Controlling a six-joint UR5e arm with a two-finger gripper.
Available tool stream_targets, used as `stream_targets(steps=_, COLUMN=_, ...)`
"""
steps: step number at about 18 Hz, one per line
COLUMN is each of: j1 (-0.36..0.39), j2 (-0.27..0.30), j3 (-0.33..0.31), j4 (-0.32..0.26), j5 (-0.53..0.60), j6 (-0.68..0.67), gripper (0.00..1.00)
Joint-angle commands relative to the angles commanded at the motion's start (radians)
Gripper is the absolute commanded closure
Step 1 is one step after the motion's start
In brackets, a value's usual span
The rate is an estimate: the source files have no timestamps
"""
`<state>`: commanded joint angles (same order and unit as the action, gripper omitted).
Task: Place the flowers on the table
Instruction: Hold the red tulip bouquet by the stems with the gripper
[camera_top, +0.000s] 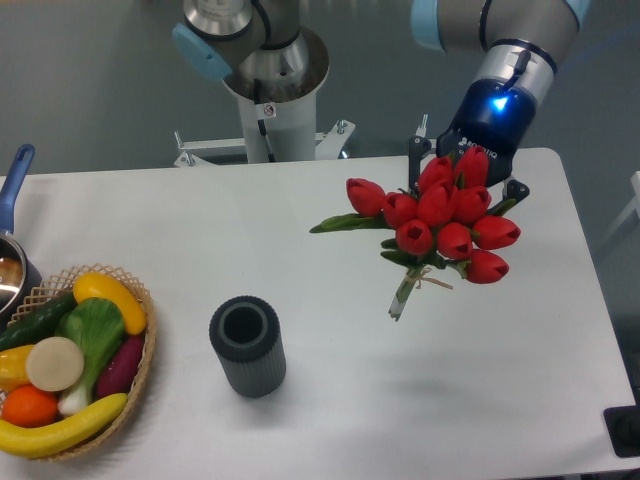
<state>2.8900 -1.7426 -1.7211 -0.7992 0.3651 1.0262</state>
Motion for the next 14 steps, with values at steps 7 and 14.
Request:
stream_targets(steps=7, j1=0.002, j2=0.009, j3=-0.008, j4=-0.002, j5=0.009, j6=-0.003, gripper=0.62)
stream_targets(steps=14, j1=-0.008, j2=0.047, j3=-0.005, j4=-0.005, j5=0.164, j6=-0.005, gripper=0.62)
